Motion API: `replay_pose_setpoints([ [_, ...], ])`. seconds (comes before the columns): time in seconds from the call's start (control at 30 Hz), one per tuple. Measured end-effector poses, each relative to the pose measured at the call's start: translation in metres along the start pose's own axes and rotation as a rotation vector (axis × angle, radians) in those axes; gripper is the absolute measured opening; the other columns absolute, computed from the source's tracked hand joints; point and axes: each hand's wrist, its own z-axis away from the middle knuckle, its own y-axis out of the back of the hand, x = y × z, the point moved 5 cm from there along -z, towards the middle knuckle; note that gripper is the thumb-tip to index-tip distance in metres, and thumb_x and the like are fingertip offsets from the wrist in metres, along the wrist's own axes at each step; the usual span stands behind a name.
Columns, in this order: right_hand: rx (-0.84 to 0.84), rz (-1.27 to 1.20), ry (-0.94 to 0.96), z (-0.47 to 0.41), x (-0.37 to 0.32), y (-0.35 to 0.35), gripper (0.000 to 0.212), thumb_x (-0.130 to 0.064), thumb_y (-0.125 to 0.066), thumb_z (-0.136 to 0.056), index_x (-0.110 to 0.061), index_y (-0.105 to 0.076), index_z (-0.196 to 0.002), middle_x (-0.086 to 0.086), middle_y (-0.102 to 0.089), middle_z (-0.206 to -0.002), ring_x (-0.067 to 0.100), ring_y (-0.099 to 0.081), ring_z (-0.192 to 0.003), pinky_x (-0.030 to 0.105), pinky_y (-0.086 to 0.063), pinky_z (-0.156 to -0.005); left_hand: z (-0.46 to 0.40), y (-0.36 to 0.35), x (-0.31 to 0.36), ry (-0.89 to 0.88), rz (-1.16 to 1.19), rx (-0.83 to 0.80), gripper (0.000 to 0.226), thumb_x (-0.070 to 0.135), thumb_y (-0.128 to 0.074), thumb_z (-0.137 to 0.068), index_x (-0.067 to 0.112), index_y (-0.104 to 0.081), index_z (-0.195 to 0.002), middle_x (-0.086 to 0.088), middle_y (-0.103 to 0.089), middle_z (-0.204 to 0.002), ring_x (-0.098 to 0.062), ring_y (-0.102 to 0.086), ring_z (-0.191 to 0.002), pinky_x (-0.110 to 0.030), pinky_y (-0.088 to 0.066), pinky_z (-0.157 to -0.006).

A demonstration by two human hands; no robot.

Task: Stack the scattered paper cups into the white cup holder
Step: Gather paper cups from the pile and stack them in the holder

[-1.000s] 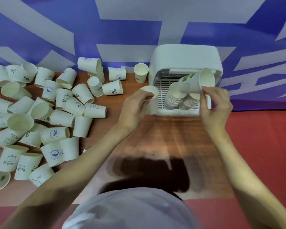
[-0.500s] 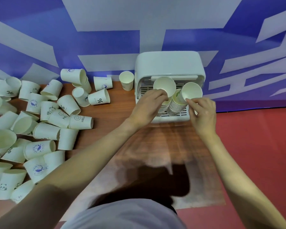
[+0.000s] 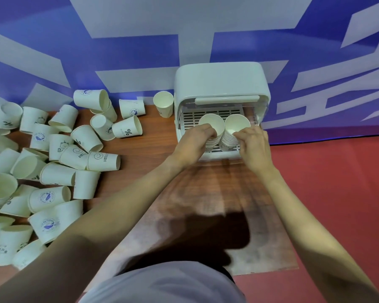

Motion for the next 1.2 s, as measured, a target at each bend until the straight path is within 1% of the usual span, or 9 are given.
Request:
replay_pose_setpoints([
  [0.13, -0.027, -0.023, -0.036, 0.0, -0.003, 0.0, 0.025, 0.007, -0.058, -0.084, -0.004, -0.071, -0.103, 0.012, -0.068, -0.09, 0.037, -0.054, -0.096, 0.04, -0.036, -0.087, 0.003, -0.007, -0.005, 0.043, 0.044, 0.021, 0.028, -0.013, -0.053, -0.077, 0.004, -0.062, -0.097, -0.011, -0.063, -0.095, -0.032, -0.059, -0.086, -0.036, -0.045, -0.07],
  [0.23, 0.019, -0.071, -0.037, 0.007, -0.012, 0.007, 0.028, -0.001, -0.059, -0.087, -0.004, -0.064, -0.114, 0.013, -0.065, -0.107, 0.034, -0.051, -0.107, 0.041, -0.036, -0.091, 0.015, 0.0, -0.006, 0.037, 0.105, 0.114, 0.019, -0.001, -0.053, -0.089, 0.001, -0.059, -0.107, -0.013, -0.062, -0.106, -0.029, -0.057, -0.098, -0.036, -0.045, -0.084],
  [0.4, 0.08, -0.175, 0.075, 0.026, -0.055, 0.012, 0.032, -0.007, -0.059, -0.087, -0.003, -0.059, -0.119, 0.011, -0.061, -0.113, 0.028, -0.051, -0.11, 0.037, -0.035, -0.098, 0.07, 0.031, -0.026, 0.155, 0.101, 0.294, 0.025, 0.002, -0.057, -0.086, 0.004, -0.06, -0.111, -0.01, -0.061, -0.112, -0.024, -0.054, -0.106, -0.035, -0.044, -0.093],
  [0.63, -0.279, -0.157, 0.281, 0.08, -0.151, -0.048, 0.037, -0.014, -0.059, -0.087, -0.009, -0.057, -0.124, 0.007, -0.06, -0.122, 0.028, -0.051, -0.117, 0.04, -0.036, -0.1, 0.214, 0.056, -0.08, 0.485, 0.09, 0.35, 0.034, -0.001, -0.058, -0.078, 0.007, -0.059, -0.112, -0.009, -0.059, -0.111, -0.024, -0.053, -0.103, -0.024, -0.036, -0.09],
  [0.7, -0.355, -0.188, 0.362, 0.095, -0.181, -0.065, 0.038, -0.015, -0.059, -0.088, -0.01, -0.057, -0.125, 0.005, -0.059, -0.124, 0.027, -0.051, -0.117, 0.044, -0.039, -0.099, 0.256, 0.06, -0.094, 0.585, 0.104, 0.348, 0.036, 0.008, -0.053, -0.078, 0.009, -0.059, -0.113, -0.008, -0.06, -0.113, -0.025, -0.054, -0.105, -0.029, -0.04, -0.09],
  [0.77, -0.474, -0.21, 0.414, 0.109, -0.211, -0.081, 0.041, -0.018, -0.055, -0.092, -0.013, -0.052, -0.132, 0.002, -0.053, -0.133, 0.022, -0.045, -0.124, 0.043, -0.035, -0.105, 0.294, 0.064, -0.107, 0.696, 0.091, 0.348, 0.037, 0.014, -0.049, -0.076, 0.01, -0.06, -0.112, -0.008, -0.061, -0.111, -0.026, -0.055, -0.102, -0.036, -0.044, -0.087],
  [0.9, -0.667, -0.242, 0.496, 0.126, -0.268, -0.113, 0.043, -0.02, -0.051, -0.095, -0.013, -0.046, -0.137, 0.003, -0.049, -0.138, 0.021, -0.043, -0.127, 0.036, -0.032, -0.108, 0.356, 0.068, -0.119, 0.827, 0.024, 0.363, 0.025, 0.009, -0.058, -0.083, 0.006, -0.062, -0.108, -0.012, -0.062, -0.107, -0.031, -0.057, -0.099, -0.037, -0.045, -0.081],
  [1.0, -0.72, -0.262, 0.498, 0.129, -0.296, -0.134, 0.044, -0.02, -0.054, -0.094, -0.009, -0.046, -0.137, 0.008, -0.051, -0.137, 0.027, -0.045, -0.126, 0.037, -0.033, -0.108, 0.394, 0.066, -0.128, 0.941, -0.004, 0.299, 0.027, 0.005, -0.065, -0.081, 0.004, -0.062, -0.109, -0.014, -0.062, -0.106, -0.033, -0.057, -0.099, -0.04, -0.047, -0.077],
  [1.2, -0.791, -0.295, 0.347, 0.125, -0.325, -0.161, 0.046, -0.019, -0.057, -0.094, -0.008, -0.045, -0.136, 0.009, -0.056, -0.131, 0.025, -0.047, -0.123, 0.037, -0.036, -0.105, 0.424, 0.068, -0.135, 0.982, -0.053, 0.154, 0.023, 0.002, -0.065, -0.079, 0.0, -0.063, -0.102, -0.021, -0.062, -0.093, -0.039, -0.057, -0.086, -0.042, -0.046, -0.067],
])
